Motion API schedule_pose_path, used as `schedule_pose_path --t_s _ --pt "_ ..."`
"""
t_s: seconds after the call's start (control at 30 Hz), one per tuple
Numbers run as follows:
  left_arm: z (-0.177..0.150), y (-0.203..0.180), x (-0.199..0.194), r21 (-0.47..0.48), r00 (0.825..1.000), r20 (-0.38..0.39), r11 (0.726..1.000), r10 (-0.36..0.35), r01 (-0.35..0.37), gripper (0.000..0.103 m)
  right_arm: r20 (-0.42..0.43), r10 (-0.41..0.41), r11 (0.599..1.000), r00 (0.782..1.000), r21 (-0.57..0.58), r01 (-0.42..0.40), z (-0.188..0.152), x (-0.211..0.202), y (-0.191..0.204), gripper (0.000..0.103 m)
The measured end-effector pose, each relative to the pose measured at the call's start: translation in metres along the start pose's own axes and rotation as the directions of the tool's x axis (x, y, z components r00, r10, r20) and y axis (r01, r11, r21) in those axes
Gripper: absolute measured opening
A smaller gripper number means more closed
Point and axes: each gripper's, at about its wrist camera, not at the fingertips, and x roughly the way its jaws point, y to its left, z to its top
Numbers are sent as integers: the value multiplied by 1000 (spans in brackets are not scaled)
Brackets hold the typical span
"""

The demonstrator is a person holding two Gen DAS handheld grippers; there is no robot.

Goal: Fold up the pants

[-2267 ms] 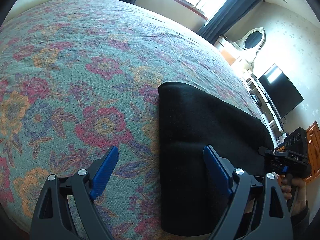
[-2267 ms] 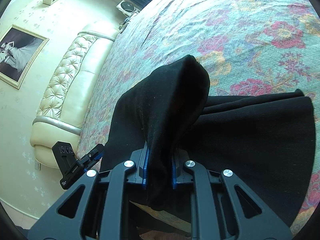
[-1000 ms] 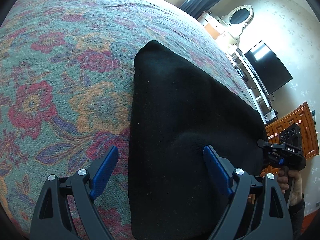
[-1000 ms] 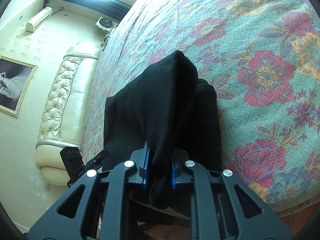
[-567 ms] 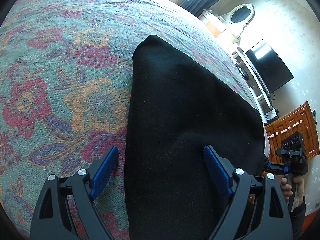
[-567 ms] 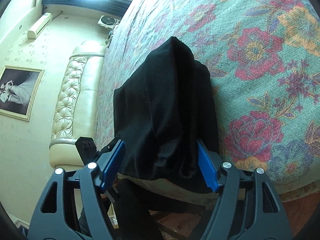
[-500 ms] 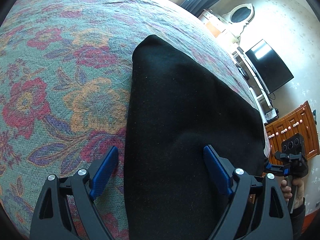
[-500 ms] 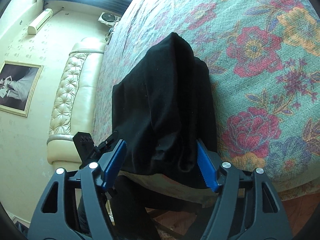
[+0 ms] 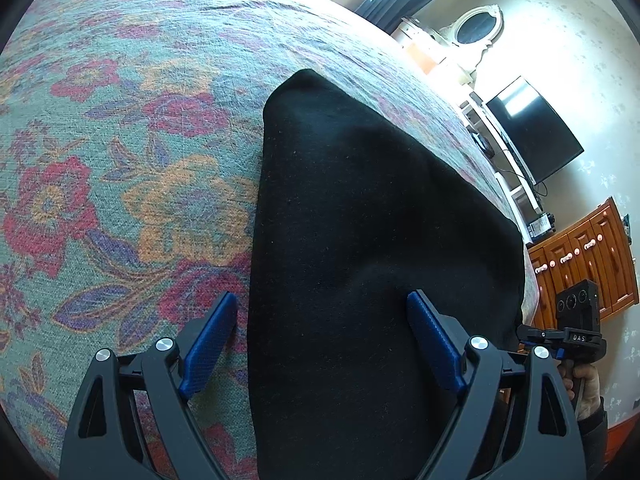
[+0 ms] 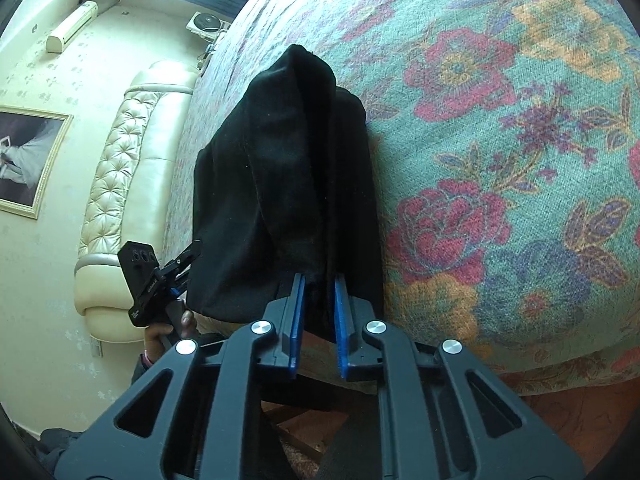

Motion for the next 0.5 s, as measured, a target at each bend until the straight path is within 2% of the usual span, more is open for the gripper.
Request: schedule_pose_path --t_s 0.03,0.07,0.1,0.13,0.3,0.4,0.5 --pt "2 2 -3 -1 1000 10 1000 -5 5 85 9 21 1000 1000 7 -21 2 -4 0 22" --pt "6 4 -5 0 1000 16 1000 -10 10 85 36 27 1000 999 7 -27 4 -10 -1 41" --pt "11 7 -7 4 1000 19 1000 -15 15 85 80 16 1000 997 6 -17 8 -20 -4 72" --pt "17 10 -6 11 1000 17 1000 -11 11 85 117 17 1000 993 -2 -17 12 -27 -5 79" --pt "51 30 10 -27 1000 5 999 -27 27 85 104 101 994 989 17 -103 44 -20 -20 83" --pt "69 38 29 -63 997 -27 995 -76 75 85 76 111 993 991 33 -114 62 0 -28 83" --pt "83 40 42 -70 993 -48 992 -112 108 85 72 179 981 981 67 -184 80 16 -35 83"
